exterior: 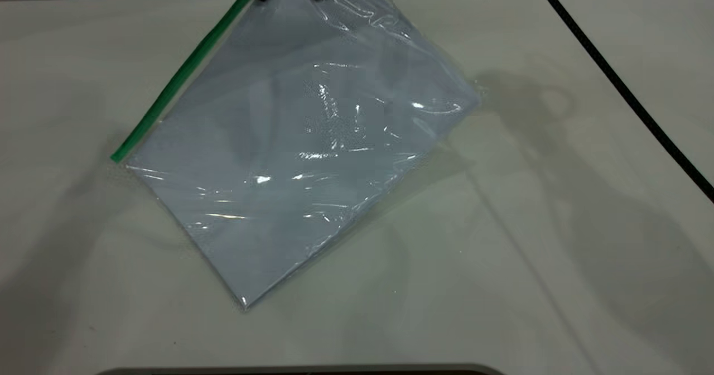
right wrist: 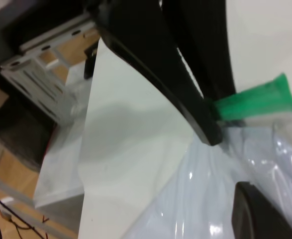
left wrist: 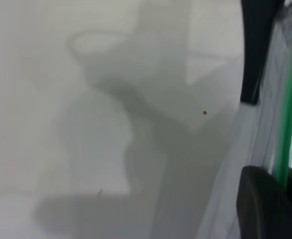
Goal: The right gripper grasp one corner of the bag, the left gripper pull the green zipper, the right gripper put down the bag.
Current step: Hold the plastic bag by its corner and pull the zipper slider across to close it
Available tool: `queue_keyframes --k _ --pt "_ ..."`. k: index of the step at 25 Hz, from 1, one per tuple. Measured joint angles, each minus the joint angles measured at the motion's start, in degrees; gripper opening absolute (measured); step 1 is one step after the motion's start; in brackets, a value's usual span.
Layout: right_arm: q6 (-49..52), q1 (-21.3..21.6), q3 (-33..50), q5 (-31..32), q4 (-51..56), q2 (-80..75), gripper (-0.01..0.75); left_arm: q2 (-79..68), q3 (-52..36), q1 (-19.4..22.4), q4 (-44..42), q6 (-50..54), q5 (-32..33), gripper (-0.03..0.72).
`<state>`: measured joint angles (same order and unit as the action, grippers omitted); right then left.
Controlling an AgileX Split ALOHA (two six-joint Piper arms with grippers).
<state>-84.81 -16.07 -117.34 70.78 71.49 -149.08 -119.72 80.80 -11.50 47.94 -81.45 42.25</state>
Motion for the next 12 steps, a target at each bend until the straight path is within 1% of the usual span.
queue_keyframes --k 3,5,8,12 --pt "0.23 0.40 0.00 0.03 0.25 0.00 0.033 -1.05 0.04 1.26 0.02 0.13 1.50 0.041" --pt "0.60 1.92 0.00 0.03 0.14 0.00 0.033 -2.11 0.04 2.38 -3.54 0.19 3.00 0.041" --pt "0.80 3.75 0.00 0.03 -0.29 0.00 0.033 -3.58 -0.01 3.81 -5.59 0.26 3.66 0.041" --pt "0.80 4.02 0.00 0.03 -0.54 0.00 0.033 -4.28 -0.01 4.44 -6.41 0.32 4.27 0.041"
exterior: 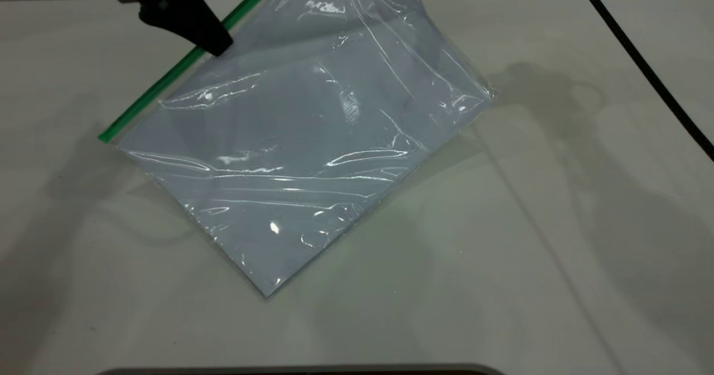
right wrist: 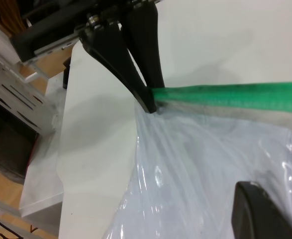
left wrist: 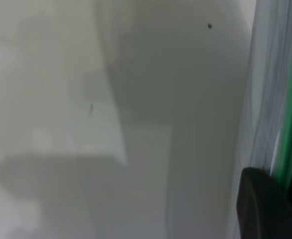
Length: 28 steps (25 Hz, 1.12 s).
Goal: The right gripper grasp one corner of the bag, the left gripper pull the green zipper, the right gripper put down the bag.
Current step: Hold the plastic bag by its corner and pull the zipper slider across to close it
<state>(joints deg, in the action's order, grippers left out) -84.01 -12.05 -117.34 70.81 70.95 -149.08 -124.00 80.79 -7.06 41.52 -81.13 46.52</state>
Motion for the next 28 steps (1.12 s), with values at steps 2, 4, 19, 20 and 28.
queue_keyframes --k 2,4,19,20,28 --pt "0.00 0.07 0.00 0.00 -0.04 0.00 0.033 -0.14 0.00 0.13 -0.80 0.04 0.57 0.041" --pt "0.00 0.51 0.00 0.00 -0.19 0.00 0.033 -0.19 0.00 0.13 -2.38 0.06 1.44 0.041" --pt "0.43 7.10 0.00 0.00 -0.87 0.00 0.033 -0.73 0.00 0.13 -8.47 0.50 4.30 0.041" --pt "0.43 7.30 0.00 0.00 -0.92 0.00 0.033 -0.73 0.00 0.13 -8.71 0.50 4.35 0.041" --pt "0.49 8.33 0.00 -1.41 -1.27 0.00 0.033 -0.73 0.00 0.13 -9.21 0.52 5.18 0.041"
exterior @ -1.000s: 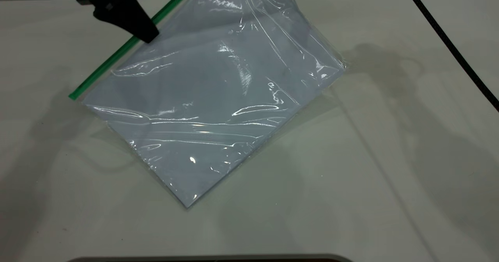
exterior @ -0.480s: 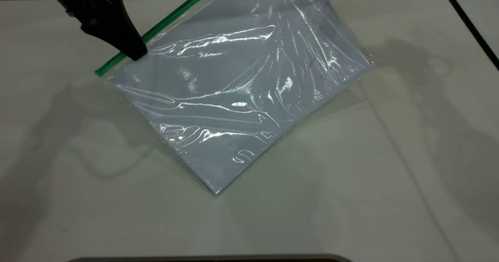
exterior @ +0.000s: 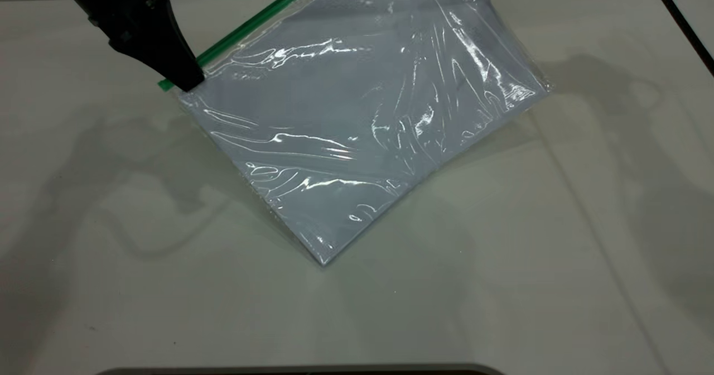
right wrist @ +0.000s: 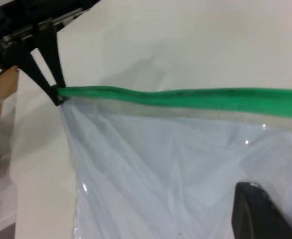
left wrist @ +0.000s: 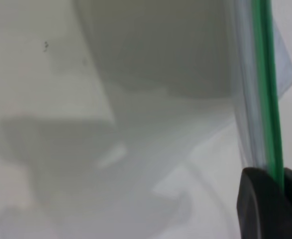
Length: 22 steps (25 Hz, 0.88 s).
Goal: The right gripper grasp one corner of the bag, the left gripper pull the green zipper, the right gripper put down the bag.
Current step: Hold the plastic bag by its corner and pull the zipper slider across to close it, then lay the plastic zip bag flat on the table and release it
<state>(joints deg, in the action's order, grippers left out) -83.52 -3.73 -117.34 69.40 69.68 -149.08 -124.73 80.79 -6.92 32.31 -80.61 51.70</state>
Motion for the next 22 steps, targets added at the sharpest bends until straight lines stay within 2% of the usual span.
queue_keyframes --k 8,12,16,22 --pt "0.30 0.93 0.00 -0.47 -0.32 0.00 0.039 0.00 0.00 0.00 -0.11 1.63 0.64 0.044" --pt "0.78 0.93 0.00 -0.74 -1.15 0.00 0.071 0.00 0.00 0.00 0.08 4.11 0.53 0.061" --pt "3.42 1.40 0.00 -2.44 -3.95 0.00 0.195 -0.02 -0.05 0.32 -2.47 7.10 1.47 0.148" --pt "7.20 0.96 0.00 -3.96 -5.89 0.00 0.436 -0.02 -0.35 0.49 -3.11 11.63 1.08 0.383"
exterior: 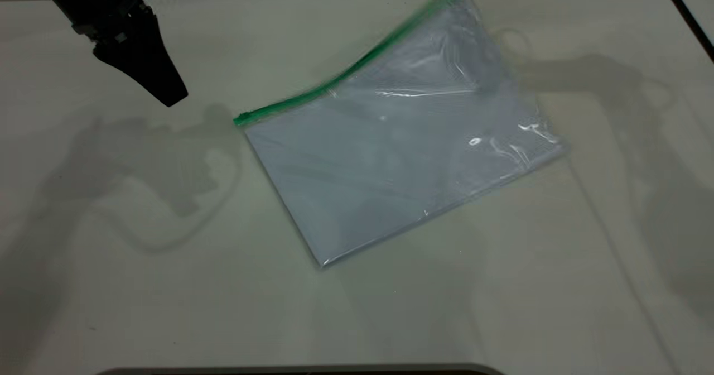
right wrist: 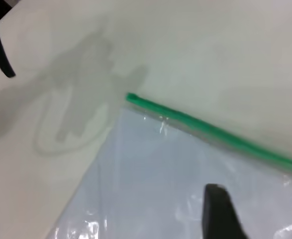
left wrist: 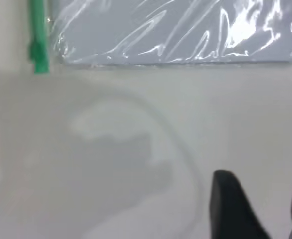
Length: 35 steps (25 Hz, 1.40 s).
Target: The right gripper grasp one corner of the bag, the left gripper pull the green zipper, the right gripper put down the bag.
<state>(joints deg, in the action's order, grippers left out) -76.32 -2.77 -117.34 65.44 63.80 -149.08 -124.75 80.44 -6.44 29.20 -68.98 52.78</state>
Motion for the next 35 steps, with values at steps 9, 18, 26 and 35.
queue_keyframes --k 9,18,26,35 --pt "19.06 -0.08 -7.01 -1.80 -15.71 0.00 0.553 3.28 -0.05 0.00 -0.18 13.89 -8.17 0.533" --pt "47.13 -0.08 -22.08 4.73 -38.70 2.67 0.533 16.89 3.15 0.00 -9.18 35.47 -3.45 0.538" --pt "53.83 -1.43 -21.00 5.32 -40.58 13.45 0.508 30.11 3.27 0.00 -22.35 52.86 4.85 0.538" --pt "54.24 -6.14 -5.01 5.32 -40.24 37.68 0.508 42.45 3.37 0.00 -32.62 63.87 14.09 0.538"
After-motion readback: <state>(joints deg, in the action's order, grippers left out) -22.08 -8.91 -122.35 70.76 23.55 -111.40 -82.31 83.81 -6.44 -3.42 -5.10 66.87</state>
